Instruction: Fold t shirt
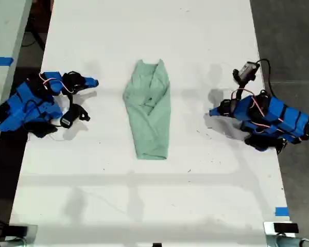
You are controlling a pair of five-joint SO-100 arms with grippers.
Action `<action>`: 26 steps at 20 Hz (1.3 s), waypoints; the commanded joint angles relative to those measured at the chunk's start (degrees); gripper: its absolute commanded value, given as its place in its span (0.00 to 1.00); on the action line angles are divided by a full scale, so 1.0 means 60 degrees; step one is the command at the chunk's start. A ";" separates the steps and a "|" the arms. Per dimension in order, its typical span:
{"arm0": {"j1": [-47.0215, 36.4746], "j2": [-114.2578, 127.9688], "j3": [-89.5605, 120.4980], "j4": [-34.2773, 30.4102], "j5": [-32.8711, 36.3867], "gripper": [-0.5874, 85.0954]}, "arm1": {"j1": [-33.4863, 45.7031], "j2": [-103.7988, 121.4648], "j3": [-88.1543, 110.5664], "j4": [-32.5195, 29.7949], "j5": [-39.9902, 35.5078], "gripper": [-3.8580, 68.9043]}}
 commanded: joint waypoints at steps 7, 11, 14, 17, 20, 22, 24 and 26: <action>0.0410 0.0088 0.0015 0.0117 -0.0132 0.00 | -0.0293 0.0103 0.0410 0.0176 0.0322 0.05; 0.1274 -0.2124 -0.1172 -0.0176 -0.1201 0.00 | -0.0439 -0.1230 -0.1465 0.0981 0.0923 0.05; 0.2783 -0.7266 -0.5142 0.0088 -0.2007 0.00 | -0.1392 -0.5068 -0.4819 0.0791 0.1816 0.04; 0.4028 -1.1587 -1.0225 0.2358 -0.2930 0.00 | -0.2637 -0.8452 -0.7954 0.0776 0.2373 0.06; 0.5156 -1.5000 -1.4312 0.3560 -0.3237 0.00 | -0.3633 -1.1353 -1.0430 0.0747 0.2607 0.11; 0.5786 -1.7065 -1.6392 0.3794 -0.3267 0.00 | -0.4233 -1.3257 -1.2041 0.0732 0.2637 0.20; 0.6313 -1.8530 -1.7402 0.3618 -0.3311 0.15 | -0.4702 -1.4766 -1.3301 0.0557 0.2651 0.32; 0.6929 -1.9644 -1.7930 0.3398 -0.3574 0.28 | -0.5098 -1.6201 -1.4341 0.0337 0.2622 0.38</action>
